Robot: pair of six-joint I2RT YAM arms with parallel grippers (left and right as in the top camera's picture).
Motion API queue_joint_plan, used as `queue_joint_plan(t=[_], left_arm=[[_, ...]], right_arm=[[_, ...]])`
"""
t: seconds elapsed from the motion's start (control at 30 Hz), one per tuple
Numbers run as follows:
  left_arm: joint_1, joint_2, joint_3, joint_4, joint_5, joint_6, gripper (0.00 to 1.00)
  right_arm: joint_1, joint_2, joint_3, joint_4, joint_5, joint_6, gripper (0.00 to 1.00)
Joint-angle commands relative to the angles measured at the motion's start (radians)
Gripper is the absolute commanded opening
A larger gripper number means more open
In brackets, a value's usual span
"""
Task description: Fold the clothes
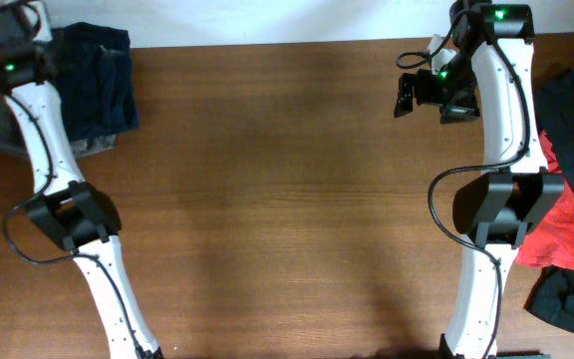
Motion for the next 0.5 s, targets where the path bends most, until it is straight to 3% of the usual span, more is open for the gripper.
queue_joint_plan(t=[0.0,0.3,0.47], left_arm=[[-0.034,-0.018,-0.045,0.006,0.029,-0.013,0.01],[-0.037,-0.017,-0.327,0.230,0.029,-0.013,0.02],[-0.037,-0.022,-0.364,0.234,0.029,-0.012,0.05]], right_arm=[[0.005,-0.011,0.017,-0.006,0.015,-0.002,0.99],[0.005,-0.011,0.017,-0.006,0.015,-0.002,0.99],[0.005,-0.011,0.017,-0.006,0.010,-0.002,0.99]])
